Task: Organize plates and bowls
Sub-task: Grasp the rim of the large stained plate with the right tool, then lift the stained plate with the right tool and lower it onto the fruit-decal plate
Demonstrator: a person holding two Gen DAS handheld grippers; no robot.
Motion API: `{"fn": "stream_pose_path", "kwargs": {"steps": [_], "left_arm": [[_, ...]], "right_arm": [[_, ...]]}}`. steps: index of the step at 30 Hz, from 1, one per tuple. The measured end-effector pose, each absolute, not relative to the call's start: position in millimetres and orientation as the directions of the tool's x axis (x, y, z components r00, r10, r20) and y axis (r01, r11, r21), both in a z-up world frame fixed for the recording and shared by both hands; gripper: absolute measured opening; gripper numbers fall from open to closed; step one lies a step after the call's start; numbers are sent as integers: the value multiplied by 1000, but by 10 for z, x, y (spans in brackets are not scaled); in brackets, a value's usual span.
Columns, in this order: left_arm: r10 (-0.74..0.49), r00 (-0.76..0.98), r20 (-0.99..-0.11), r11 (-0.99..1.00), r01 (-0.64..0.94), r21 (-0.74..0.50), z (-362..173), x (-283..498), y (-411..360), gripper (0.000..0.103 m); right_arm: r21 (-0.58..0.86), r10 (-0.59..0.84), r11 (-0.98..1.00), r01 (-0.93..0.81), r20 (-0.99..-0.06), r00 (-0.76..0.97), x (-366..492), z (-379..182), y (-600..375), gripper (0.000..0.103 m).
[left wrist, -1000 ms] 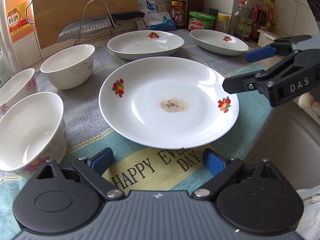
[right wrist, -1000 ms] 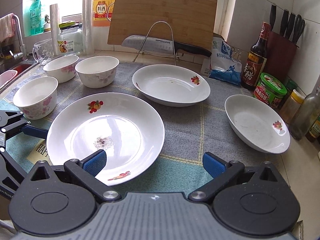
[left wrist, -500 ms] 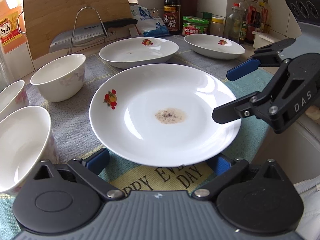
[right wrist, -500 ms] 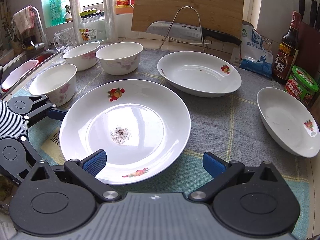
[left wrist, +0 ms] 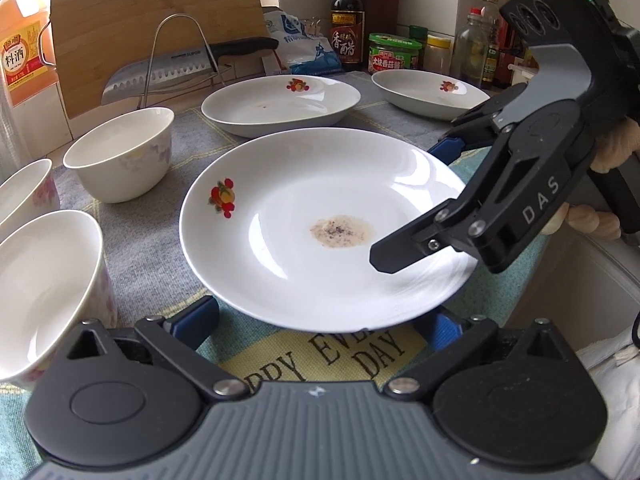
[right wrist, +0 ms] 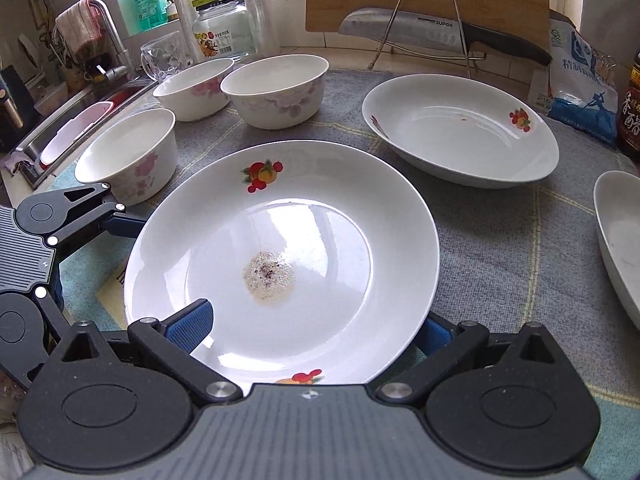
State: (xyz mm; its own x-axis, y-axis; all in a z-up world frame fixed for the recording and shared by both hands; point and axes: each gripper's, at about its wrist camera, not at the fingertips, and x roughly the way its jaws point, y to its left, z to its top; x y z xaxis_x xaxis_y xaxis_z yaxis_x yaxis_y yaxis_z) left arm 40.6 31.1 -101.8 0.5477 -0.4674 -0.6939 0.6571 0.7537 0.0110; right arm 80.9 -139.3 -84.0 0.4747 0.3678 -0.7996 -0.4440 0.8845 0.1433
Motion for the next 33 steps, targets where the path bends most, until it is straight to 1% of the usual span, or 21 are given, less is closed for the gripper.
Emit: {"fn": "stream_pose_path", "kwargs": {"steps": [3,10,18,25,33], "left_arm": [[-466,550,-694,755,655,12,-1017,407,305,103],[-465,546,-697,753,657,13,-1010,419,297,103],[-468,536,-703,738,674,22,-996,449,291,103],[-463,545,-699,727,685,53,-984,433,264,103],[-462,547,-698,723,688,61,-983,432,259,103]], "right_arm": [[137,368,880,-455,-802,471,870,-850,-1388,103],[170,400,856,-488,-815,419,1074,-822,-1465,103],[262,490,803,-535,-801,344,1340,-799,-1546,103],[340,551,769,-542,-782,291,1527,-801,-1583,103],[393,585,747,-536,-772,249,1625,-803,-1602,103]]}}
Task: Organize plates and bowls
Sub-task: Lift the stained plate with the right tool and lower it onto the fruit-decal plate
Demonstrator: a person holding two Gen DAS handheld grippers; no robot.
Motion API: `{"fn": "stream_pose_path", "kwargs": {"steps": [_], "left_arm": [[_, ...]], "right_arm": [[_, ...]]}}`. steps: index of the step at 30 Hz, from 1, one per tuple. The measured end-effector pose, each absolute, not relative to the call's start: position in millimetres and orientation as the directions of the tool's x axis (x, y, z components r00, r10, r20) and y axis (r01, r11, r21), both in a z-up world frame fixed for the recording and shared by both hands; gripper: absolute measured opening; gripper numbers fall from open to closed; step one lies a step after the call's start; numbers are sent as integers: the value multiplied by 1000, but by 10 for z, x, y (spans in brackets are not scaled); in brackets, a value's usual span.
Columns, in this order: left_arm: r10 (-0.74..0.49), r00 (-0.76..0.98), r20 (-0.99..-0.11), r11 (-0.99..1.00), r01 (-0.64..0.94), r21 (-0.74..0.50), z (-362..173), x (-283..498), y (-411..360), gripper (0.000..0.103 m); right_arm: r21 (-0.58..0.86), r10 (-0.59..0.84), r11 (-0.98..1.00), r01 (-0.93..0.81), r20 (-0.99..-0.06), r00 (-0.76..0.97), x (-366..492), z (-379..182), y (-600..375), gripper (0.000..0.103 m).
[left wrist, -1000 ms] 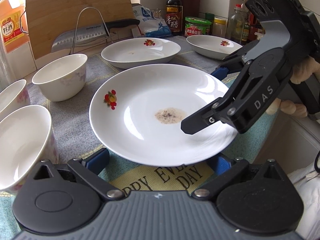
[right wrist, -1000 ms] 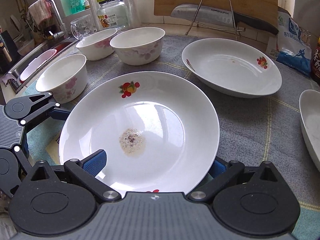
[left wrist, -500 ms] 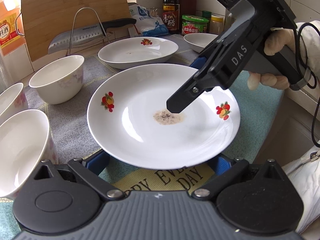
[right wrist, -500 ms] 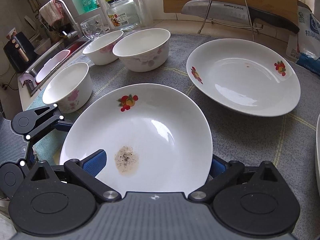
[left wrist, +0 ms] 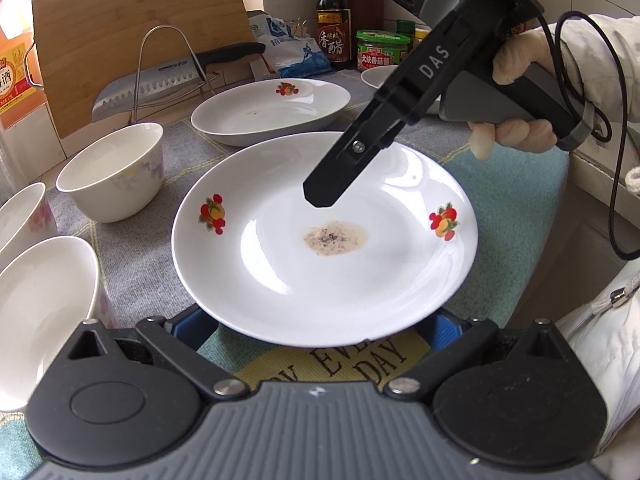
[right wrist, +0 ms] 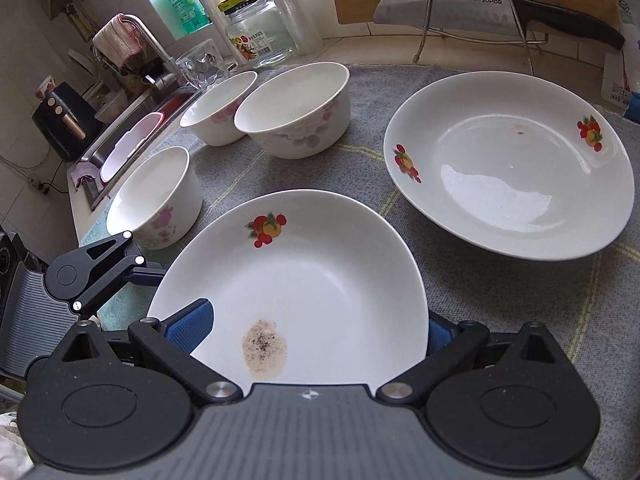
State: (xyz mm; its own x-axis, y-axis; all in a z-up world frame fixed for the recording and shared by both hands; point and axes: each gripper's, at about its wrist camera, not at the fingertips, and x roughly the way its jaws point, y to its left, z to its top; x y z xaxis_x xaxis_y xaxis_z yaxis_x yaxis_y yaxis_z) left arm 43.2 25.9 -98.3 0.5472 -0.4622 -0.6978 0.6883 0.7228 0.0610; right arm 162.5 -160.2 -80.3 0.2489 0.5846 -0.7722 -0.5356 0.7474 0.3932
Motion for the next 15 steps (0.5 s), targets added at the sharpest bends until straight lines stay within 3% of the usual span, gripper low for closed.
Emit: {"fn": "stream_pose_path", "kwargs": {"steps": [15], "left_arm": [[-463,544,-699,690,717,102,-784,444,146,101]], "right_arm": [[406,585,757,-512,-771,254,1582,-650,-1734,103]]}}
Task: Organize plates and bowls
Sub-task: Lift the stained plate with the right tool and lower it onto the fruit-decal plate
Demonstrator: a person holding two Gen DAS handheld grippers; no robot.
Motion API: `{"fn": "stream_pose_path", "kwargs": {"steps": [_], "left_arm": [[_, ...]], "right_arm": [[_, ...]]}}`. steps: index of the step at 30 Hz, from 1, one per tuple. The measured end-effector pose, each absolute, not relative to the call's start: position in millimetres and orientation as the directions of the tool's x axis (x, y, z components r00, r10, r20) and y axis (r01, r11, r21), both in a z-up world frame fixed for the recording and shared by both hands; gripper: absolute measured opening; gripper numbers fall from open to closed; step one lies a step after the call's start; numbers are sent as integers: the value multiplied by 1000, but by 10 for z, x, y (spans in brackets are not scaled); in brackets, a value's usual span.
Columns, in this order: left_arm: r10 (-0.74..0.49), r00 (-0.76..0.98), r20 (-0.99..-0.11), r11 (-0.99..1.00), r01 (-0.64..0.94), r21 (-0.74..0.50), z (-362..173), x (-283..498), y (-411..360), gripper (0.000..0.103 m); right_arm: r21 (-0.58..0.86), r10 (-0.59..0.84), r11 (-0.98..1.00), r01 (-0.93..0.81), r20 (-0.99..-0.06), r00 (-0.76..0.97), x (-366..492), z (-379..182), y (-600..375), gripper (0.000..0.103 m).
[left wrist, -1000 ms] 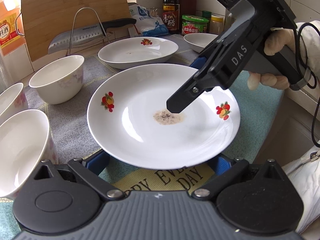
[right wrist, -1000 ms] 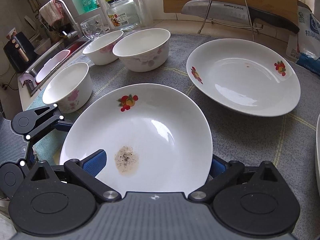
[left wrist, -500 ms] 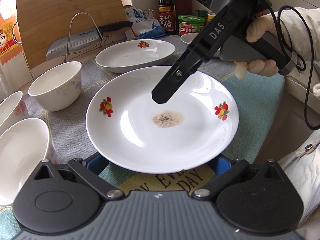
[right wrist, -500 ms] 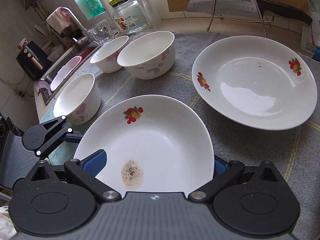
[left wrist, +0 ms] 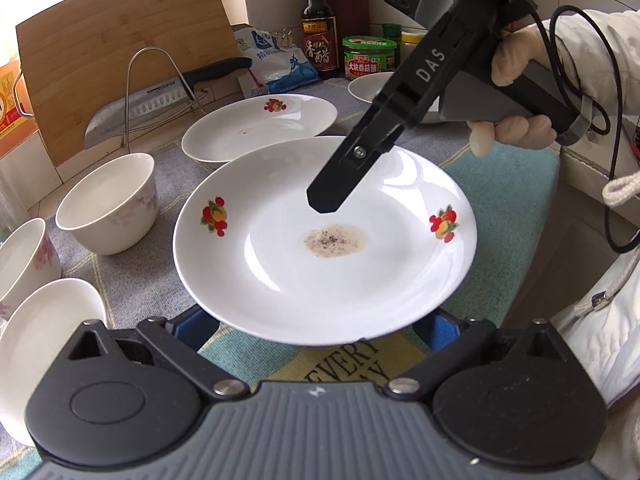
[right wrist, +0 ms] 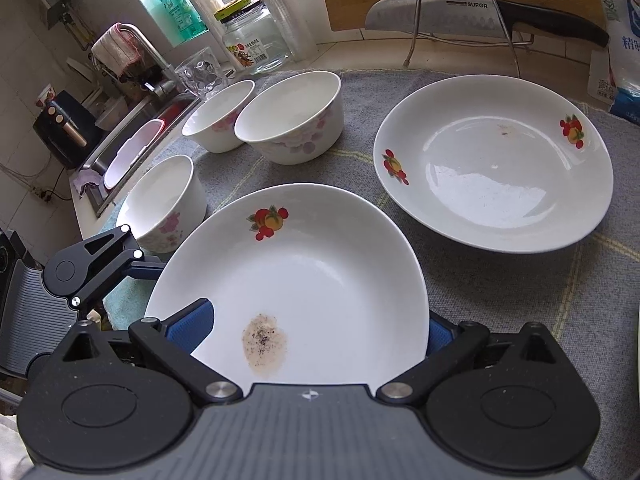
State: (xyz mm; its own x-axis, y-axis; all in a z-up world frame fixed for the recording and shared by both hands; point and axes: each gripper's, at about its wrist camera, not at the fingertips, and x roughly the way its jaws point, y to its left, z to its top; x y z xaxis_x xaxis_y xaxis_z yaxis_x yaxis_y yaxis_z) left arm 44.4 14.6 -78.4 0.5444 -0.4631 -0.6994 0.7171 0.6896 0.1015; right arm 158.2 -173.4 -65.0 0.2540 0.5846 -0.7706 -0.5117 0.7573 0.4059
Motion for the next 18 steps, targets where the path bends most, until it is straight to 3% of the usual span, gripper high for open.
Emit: {"fn": "stream_pose_path", "kwargs": {"steps": [18], "left_arm": [[-569,472,-673,560,822,103,-500,880,-718,101]], "right_arm": [[336,500,847,-411,-765,405,1553,-215,-2721,103]]}}
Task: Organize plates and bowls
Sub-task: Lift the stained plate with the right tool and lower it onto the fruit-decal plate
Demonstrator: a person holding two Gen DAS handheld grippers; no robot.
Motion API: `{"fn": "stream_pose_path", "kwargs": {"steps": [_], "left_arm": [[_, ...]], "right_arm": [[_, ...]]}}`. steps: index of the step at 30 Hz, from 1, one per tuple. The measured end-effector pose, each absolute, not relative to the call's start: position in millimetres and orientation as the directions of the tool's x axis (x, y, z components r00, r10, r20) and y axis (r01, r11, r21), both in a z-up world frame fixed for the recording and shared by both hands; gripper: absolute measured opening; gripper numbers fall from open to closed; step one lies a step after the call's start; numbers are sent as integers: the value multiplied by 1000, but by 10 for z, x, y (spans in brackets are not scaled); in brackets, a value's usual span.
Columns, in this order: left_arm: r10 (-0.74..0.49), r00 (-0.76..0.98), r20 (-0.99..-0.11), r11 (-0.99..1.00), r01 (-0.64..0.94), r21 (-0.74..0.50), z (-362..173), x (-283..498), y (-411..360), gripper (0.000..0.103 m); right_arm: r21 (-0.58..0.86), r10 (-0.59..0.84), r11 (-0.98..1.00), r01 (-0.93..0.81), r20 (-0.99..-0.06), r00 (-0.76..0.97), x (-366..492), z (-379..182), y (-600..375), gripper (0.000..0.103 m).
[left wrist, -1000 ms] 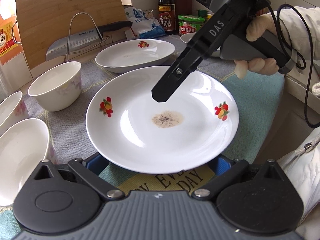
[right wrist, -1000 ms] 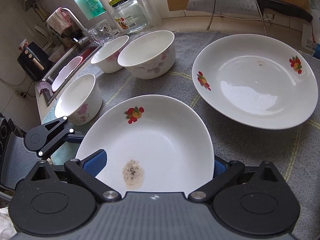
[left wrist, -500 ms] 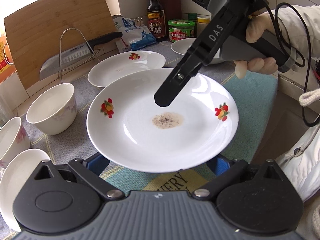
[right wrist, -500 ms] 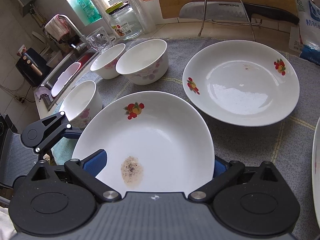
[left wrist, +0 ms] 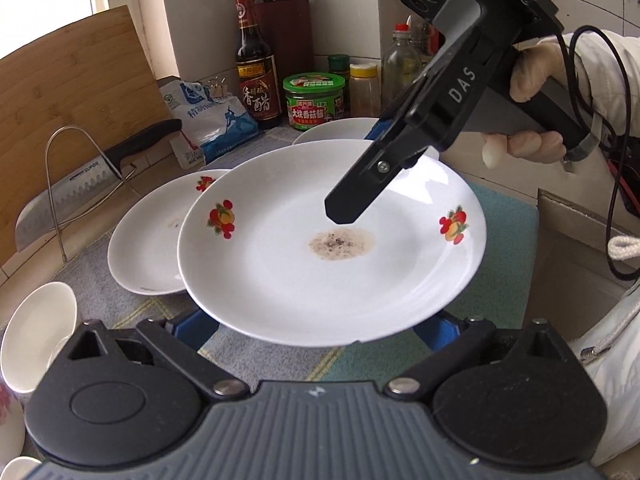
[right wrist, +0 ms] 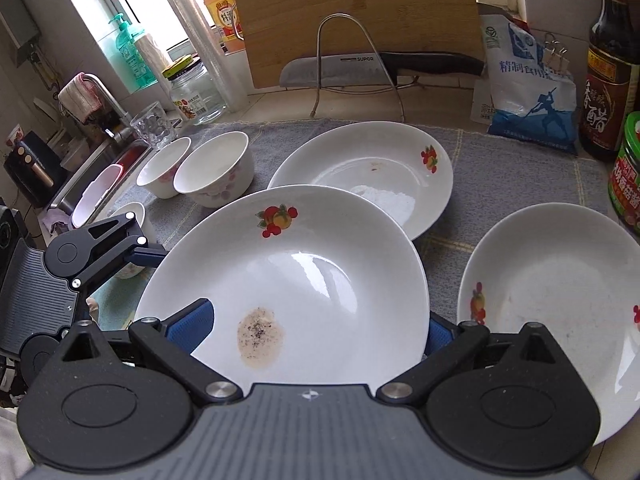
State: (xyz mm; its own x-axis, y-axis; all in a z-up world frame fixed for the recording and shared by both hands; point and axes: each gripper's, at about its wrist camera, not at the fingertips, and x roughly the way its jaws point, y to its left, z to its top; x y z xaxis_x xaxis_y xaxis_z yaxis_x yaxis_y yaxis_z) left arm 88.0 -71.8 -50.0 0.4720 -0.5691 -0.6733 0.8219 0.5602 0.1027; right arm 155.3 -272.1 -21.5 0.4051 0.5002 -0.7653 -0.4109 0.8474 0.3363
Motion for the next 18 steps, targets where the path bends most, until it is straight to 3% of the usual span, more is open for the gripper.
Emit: {"fn": "stream_pose_path", "kwargs": {"steps": [18], "left_arm": [[-633,393,-667,432,894,117,-581,1476,-1915,101]], "right_arm": [[267,364,929,-257,-789,494,1786,-311,-3823,103]]}}
